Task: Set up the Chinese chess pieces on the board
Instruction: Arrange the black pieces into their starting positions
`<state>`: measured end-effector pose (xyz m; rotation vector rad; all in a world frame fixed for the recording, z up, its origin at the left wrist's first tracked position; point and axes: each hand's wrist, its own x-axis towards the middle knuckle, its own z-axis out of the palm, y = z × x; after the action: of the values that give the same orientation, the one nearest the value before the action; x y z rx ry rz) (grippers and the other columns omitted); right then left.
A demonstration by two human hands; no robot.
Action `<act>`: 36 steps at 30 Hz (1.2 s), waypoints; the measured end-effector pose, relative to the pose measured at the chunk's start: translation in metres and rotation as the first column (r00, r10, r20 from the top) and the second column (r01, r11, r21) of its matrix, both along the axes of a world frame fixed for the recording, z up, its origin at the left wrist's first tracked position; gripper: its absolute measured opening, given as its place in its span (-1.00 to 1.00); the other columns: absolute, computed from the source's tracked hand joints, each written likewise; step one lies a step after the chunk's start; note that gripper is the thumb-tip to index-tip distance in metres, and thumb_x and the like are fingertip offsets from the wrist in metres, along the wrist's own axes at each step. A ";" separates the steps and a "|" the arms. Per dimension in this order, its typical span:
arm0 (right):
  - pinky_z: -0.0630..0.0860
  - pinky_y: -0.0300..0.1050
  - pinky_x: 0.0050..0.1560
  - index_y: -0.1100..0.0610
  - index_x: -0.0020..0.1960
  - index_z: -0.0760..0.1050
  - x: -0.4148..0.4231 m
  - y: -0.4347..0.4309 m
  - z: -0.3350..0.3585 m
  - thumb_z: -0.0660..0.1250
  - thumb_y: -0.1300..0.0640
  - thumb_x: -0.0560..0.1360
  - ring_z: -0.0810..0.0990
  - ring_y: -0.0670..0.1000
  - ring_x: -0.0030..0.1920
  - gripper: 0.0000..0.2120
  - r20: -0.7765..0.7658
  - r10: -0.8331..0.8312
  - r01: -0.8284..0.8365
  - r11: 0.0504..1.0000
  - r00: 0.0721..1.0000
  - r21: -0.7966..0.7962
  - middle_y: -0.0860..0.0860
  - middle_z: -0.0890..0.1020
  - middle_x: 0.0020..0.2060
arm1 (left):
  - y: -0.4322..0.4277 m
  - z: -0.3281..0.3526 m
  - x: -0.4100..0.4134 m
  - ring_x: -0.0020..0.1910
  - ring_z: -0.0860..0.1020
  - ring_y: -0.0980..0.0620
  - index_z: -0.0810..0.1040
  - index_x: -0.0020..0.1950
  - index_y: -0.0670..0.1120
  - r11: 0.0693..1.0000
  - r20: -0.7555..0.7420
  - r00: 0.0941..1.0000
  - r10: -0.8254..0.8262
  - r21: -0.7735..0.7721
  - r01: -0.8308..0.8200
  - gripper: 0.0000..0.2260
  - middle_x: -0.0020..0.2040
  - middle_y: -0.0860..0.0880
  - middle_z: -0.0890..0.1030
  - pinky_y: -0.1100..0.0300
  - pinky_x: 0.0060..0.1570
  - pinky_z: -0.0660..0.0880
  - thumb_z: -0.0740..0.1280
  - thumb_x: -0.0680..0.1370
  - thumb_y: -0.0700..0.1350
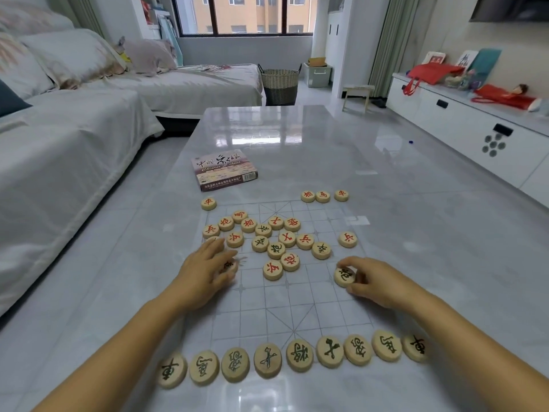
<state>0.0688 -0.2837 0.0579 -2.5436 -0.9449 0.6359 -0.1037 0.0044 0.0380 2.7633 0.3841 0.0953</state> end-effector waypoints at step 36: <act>0.37 -0.25 -0.28 -0.13 -0.11 0.45 -0.007 -0.043 -0.013 0.53 -0.03 0.28 0.47 -0.14 -0.33 -0.71 -0.072 -0.061 0.072 0.984 0.996 0.161 -0.04 0.53 -0.33 | 0.015 -0.004 -0.022 -0.02 0.46 0.07 0.50 0.15 -0.07 0.857 0.148 0.900 0.410 -0.399 -0.325 -0.70 0.07 -0.02 0.51 0.24 0.00 0.39 0.42 0.44 -0.11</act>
<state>0.0623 -0.3265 0.0453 -2.3836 -0.8489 0.5945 -0.1258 0.0198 0.0344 2.2475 0.7822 0.3930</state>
